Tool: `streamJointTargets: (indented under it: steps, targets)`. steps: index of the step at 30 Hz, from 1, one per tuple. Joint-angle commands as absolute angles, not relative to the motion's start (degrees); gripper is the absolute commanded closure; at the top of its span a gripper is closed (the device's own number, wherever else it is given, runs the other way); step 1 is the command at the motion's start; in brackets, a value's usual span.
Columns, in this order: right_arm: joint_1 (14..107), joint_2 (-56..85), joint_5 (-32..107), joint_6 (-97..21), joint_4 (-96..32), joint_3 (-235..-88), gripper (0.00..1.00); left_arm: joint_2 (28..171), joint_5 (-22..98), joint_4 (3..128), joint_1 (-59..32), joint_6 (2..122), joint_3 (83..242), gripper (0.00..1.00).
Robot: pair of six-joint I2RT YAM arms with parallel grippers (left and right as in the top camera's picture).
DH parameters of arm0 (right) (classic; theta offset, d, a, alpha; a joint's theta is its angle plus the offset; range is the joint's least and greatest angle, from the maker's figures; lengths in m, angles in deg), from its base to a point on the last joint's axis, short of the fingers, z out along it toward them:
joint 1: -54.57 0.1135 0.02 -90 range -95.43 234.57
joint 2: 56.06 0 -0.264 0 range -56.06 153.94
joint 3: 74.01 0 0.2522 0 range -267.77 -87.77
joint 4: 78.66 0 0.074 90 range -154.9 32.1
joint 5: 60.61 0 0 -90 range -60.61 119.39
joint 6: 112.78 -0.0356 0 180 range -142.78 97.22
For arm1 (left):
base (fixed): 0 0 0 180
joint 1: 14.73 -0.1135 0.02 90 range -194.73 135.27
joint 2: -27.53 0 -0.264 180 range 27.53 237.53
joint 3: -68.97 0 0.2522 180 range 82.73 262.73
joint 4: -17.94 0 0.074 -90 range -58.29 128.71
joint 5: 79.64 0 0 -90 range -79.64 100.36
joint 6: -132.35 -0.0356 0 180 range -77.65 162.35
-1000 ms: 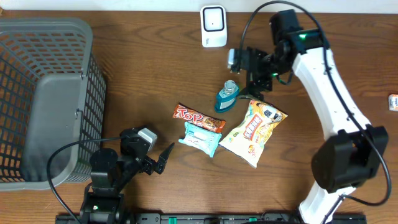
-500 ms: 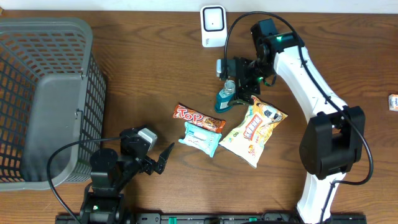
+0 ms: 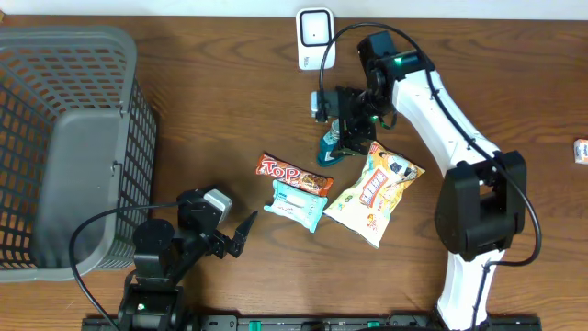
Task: Scan the item barcode
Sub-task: 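Lower the right gripper and grasp the mouthwash bottle neck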
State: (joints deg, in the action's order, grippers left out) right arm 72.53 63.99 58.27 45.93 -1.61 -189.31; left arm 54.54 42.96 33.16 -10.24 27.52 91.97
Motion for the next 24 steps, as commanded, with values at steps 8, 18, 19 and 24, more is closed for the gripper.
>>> streamJointTargets:
  steps: [8, 18, 19, 24]
  targets:
    - [73.47, 65.81, 56.5, 42.36, -0.96, -189.26, 0.17, 54.51, 42.7, 33.01, -10.44, 28.02, 91.57, 0.02]
    - [73.99, 65.72, 57.64, 37.77, 0.09, -189.28, 0.57, 54.51, 42.7, 33.01, -10.44, 28.02, 91.57, 0.02]
    - [74.1, 65.72, 58.51, 37.07, 0.09, -189.28, 0.6, 54.51, 42.7, 33.01, -10.44, 28.02, 91.57, 0.02]
    - [74.41, 65.72, 61.9, 36.79, -0.59, -189.28, 0.62, 54.51, 42.7, 33.01, -10.44, 28.02, 91.57, 0.02]
